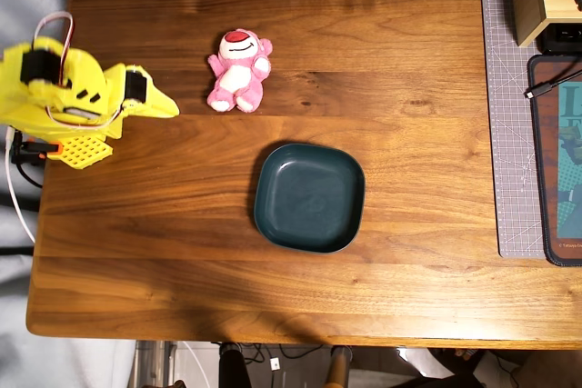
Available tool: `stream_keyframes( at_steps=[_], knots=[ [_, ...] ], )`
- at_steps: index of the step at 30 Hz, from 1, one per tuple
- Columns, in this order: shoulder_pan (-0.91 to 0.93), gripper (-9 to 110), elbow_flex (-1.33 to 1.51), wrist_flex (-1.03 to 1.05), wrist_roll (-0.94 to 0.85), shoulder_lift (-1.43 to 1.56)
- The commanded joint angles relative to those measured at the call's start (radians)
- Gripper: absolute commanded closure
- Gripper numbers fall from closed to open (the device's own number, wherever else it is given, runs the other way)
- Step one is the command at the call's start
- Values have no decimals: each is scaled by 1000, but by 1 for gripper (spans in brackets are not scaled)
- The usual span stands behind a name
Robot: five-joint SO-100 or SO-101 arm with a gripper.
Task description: Grasp a strawberry bear and put it in the bin.
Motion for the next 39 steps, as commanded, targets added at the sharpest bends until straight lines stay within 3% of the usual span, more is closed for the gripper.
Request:
stream_keyframes(
  at_steps=[1, 6, 12, 15, 19, 39],
  knots=[
    [26, 100, -341, 35, 2, -347],
    [156, 91, -474, 84, 37, -525],
    [272, 87, -617, 86, 141, -750],
    [299, 73, -687, 97, 156, -838],
    [316, 65, -758, 118, 158, -923],
    [356, 59, -764, 49, 163, -1269]
  ],
)
